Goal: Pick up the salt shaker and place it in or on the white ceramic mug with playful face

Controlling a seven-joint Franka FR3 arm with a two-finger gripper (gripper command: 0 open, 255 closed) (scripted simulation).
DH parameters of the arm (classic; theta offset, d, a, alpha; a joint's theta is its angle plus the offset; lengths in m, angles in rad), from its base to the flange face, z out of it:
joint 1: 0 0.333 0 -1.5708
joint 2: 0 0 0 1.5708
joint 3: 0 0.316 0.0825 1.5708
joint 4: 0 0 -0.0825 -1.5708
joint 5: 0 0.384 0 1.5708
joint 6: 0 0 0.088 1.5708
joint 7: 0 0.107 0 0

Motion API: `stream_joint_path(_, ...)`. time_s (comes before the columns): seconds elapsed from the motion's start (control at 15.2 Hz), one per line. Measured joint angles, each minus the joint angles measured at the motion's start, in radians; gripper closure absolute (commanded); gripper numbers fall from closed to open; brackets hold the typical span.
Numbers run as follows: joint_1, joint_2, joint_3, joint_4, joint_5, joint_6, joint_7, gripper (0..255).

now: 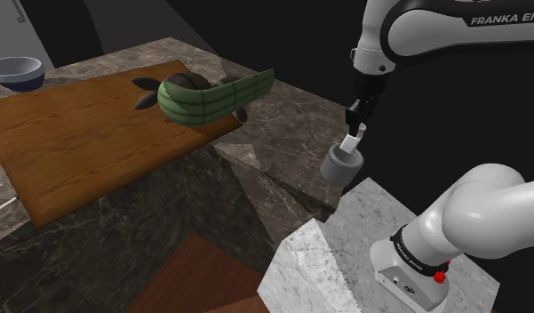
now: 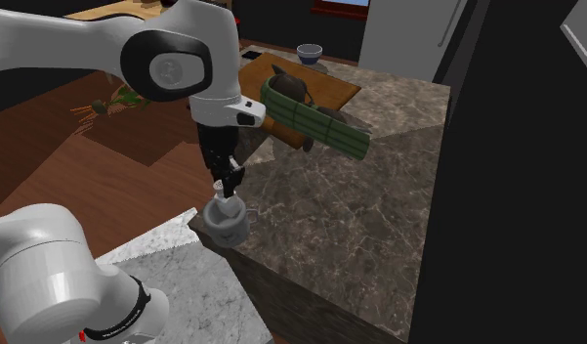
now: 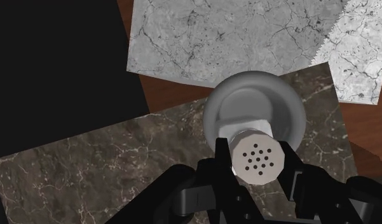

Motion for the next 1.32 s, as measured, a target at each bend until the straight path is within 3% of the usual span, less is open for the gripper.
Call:
stream_joint_path(0.33,0.0,-0.001,0.001,-0.004,0.001,0.004,0.001,255)
stream_joint_path(0.4,0.0,-0.001,0.001,-0.004,0.001,0.004,0.001,0)
stream_joint_path(0.79,0.0,-0.001,0.001,-0.004,0.001,0.004,0.001,0)
stream_joint_path(1.06,0.005,0.007,0.01,0.094,0.009,-0.087,0.004,0)
stream_joint_path(1.32,0.004,0.018,0.009,0.132,0.008,-0.113,0.0,0)
